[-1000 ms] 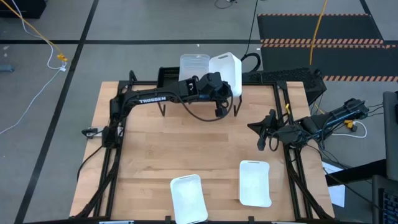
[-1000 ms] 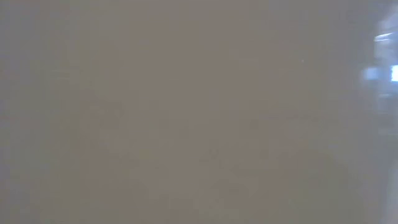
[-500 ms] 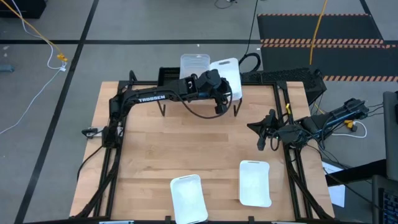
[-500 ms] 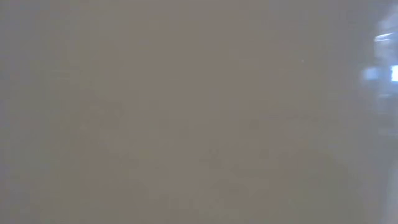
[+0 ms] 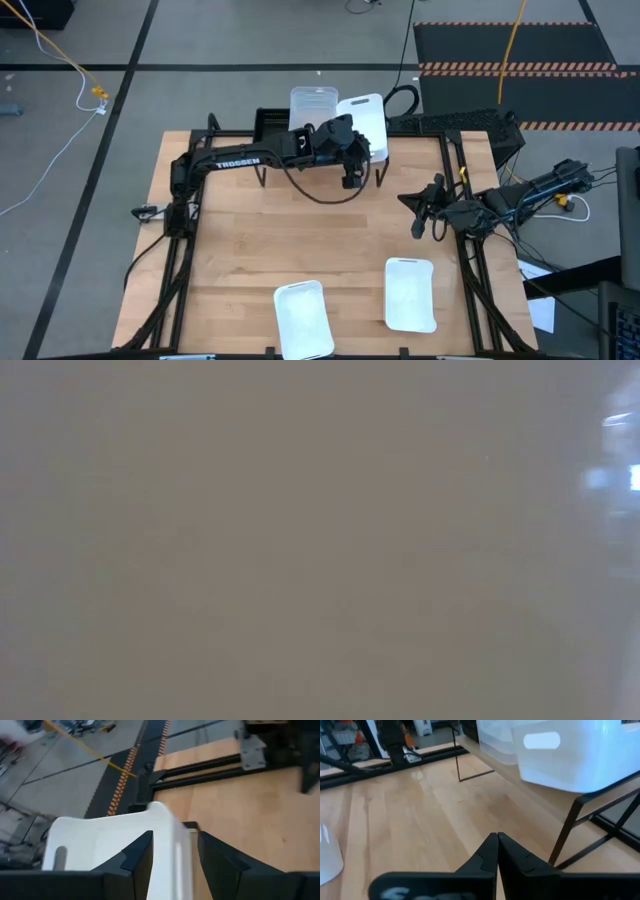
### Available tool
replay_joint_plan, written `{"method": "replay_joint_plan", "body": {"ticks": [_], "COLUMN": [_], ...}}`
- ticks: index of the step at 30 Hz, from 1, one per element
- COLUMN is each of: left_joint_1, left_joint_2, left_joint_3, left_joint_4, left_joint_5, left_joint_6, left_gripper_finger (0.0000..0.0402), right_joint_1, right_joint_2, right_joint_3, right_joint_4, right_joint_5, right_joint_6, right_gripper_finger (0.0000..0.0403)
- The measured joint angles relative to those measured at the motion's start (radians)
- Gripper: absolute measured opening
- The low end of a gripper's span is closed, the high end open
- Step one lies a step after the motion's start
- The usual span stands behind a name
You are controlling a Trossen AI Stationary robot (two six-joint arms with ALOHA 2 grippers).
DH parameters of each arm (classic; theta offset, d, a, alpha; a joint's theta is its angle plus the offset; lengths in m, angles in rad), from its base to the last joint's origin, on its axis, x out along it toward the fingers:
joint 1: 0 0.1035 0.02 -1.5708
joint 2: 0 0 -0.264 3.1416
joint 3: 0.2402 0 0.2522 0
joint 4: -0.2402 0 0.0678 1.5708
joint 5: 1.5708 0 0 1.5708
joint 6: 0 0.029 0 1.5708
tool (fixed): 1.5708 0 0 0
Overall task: Stack baskets on shelf by color
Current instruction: Put the left white bin on the shelf
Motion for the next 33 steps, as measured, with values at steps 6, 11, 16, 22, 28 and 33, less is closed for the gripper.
{"method": "replay_joint_plan", "body": {"ticks": [6, 11, 16, 22, 28, 33], "left_joint_1": [0.010, -0.026, -0.091, -0.196, -0.262, -0.331], "left_joint_2": [0.000, -0.002, -0.083, -0.155, -0.287, -0.416], "left_joint_3": [0.000, 0.000, -0.001, -0.085, -0.390, -0.671], "left_joint_4": [0.049, -0.073, -0.471, -0.608, -0.448, -0.225], "left_joint_5": [-0.001, 0.010, -0.143, -0.277, -0.339, -0.335], "left_joint_6": [-0.063, -0.142, -0.262, -0.373, -0.453, -0.516], "left_gripper_finger": [0.0157, 0.0157, 0.0157, 0.0157, 0.0156, 0.0156], "right_joint_1": [-0.008, -0.008, -0.008, -0.070, -0.239, -0.402], "right_joint_2": [0.001, 0.021, 0.032, 0.043, 0.054, 0.068], "right_joint_3": [0.000, -0.030, -0.139, -0.253, -0.334, -0.321], "right_joint_4": [0.076, 0.099, 0.286, 0.756, 1.111, 1.134], "right_joint_5": [0.064, 0.280, 0.412, 0.524, 0.409, 0.141], "right_joint_6": [-0.025, -0.003, -0.037, -0.374, -0.608, -0.602], "right_gripper_finger": [0.0000, 0.0000, 0.0000, 0.0000, 0.0000, 0.0000]}}
